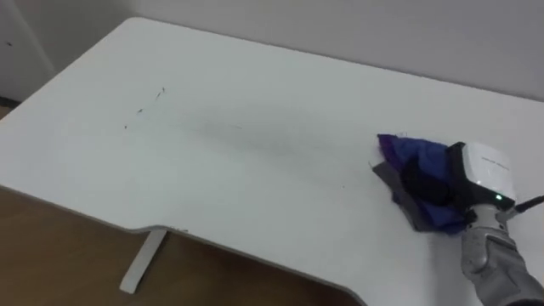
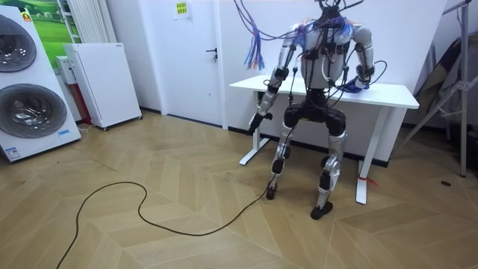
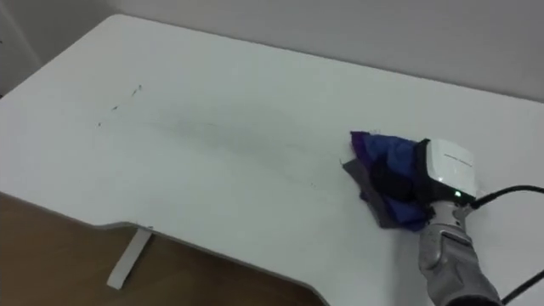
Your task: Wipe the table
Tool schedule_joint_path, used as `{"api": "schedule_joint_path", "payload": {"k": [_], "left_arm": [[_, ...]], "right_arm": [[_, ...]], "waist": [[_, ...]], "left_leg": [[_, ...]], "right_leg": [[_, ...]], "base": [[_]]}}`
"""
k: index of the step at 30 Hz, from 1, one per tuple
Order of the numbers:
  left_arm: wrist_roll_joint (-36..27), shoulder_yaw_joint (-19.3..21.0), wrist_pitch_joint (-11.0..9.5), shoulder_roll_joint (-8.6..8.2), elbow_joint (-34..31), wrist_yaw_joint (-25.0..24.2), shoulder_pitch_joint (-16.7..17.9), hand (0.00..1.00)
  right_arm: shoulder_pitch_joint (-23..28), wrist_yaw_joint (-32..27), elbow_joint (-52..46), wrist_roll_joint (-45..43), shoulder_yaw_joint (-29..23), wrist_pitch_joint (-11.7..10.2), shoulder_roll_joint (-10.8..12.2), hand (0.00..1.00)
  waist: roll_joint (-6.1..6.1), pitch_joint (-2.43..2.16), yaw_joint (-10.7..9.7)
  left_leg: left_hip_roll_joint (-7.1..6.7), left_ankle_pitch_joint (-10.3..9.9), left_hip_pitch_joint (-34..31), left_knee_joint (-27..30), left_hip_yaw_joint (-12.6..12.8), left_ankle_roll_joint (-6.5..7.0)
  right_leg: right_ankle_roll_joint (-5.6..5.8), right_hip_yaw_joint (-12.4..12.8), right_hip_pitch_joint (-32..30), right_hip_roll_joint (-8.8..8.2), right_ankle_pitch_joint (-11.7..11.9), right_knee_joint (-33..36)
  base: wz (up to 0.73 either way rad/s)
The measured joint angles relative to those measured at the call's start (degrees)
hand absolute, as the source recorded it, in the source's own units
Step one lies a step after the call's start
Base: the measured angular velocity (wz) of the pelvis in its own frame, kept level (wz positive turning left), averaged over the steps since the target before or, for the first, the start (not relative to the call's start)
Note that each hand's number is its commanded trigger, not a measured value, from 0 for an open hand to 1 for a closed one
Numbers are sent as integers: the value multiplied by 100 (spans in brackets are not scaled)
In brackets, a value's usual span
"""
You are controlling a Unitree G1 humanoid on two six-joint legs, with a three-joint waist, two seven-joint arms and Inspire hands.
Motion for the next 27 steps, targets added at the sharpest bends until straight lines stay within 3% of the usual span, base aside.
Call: {"api": "schedule_joint_path", "payload": {"k": [1,2,3,6,8,10,13,17,18,19,21,22,23,24,25,27], "left_arm": [[4,-3,72,-26,-5,-12,13,0],[4,-2,110,-37,-5,-12,13,0],[4,-2,174,-54,0,-12,2,0],[3,-17,308,-68,-64,-40,-120,0],[8,-80,336,-76,-191,-119,-220,0],[28,-141,365,-125,-414,-178,-236,0],[17,-125,421,-109,-444,-220,-85,0],[12,-45,549,-90,-504,-257,241,0],[5,35,530,-40,-503,-260,408,0],[10,237,505,-5,-510,-261,532,0],[26,474,484,61,-532,-234,678,0],[38,588,465,93,-512,-233,767,0],[60,695,443,89,-502,-233,820,0],[130,916,385,87,-505,-229,871,0],[141,1075,313,105,-505,-219,875,0],[112,1125,247,139,-508,-166,844,0]], "right_arm": [[-48,26,-182,-19,154,117,85,100],[-81,57,-279,-49,227,150,131,100],[-167,134,-472,-59,464,239,253,100],[-513,390,-669,-197,1141,346,631,100],[-818,592,-680,-264,1523,368,875,100],[-1112,797,-678,-287,1851,357,1063,100],[-1311,872,-516,-260,1845,267,1039,100],[-1160,723,231,-62,1383,205,780,100],[-866,503,397,113,986,-21,661,100],[-468,264,400,250,561,-182,566,100],[45,-85,442,457,79,-372,384,100],[295,-265,527,549,-302,-511,294,100],[415,-335,568,589,-498,-555,279,100],[644,-446,613,632,-844,-620,253,100],[820,-530,690,743,-1060,-669,183,100],[1001,-572,809,1077,-1257,-688,72,100]], "waist": [[116,-14,125],[151,-28,166],[144,-46,259],[163,-66,275],[84,-84,273],[-49,-89,418],[-160,-71,514],[-217,-77,403],[-199,-65,316],[-225,-74,99],[-260,-86,-128],[-231,-80,-296],[-288,-63,-339],[-262,-104,-431],[-293,-113,-544],[-327,-158,-665]], "left_leg": [[-7,3,101,-173,-2,-31],[-21,14,117,-257,-7,-79],[-51,43,118,-409,-16,-110],[-55,88,77,-539,-198,-120],[-61,121,1,-543,-315,-133],[-78,143,43,-610,-350,-130],[-112,145,117,-646,-476,-125],[-248,153,171,-649,-693,-78],[-291,159,188,-648,-700,-44],[-342,178,195,-649,-713,12],[-425,194,238,-650,-712,53],[-464,188,278,-662,-706,81],[-473,186,298,-672,-691,90],[-483,178,314,-674,-661,106],[-492,170,325,-669,-654,119],[-496,163,331,-666,-651,131]], "right_leg": [[-35,137,-45,101,91,-111],[-60,185,-108,126,124,-127],[-101,253,-207,158,173,-130],[-163,214,-232,295,253,-253],[-179,122,-253,305,246,-282],[-178,75,-212,288,247,-293],[-102,-143,66,290,290,-611],[6,-364,376,197,322,-822],[49,-416,491,176,323,-897],[84,-407,631,167,304,-989],[133,-394,756,123,281,-1074],[159,-383,817,94,271,-1085],[168,-366,827,83,275,-1085],[180,-343,836,74,282,-1093],[189,-348,865,66,286,-1106],[211,-348,899,70,303,-1155]], "base": [[-83],[-77],[-60],[-13],[23],[15],[30],[44],[52],[60],[42],[19],[4],[-5],[0],[0]]}}
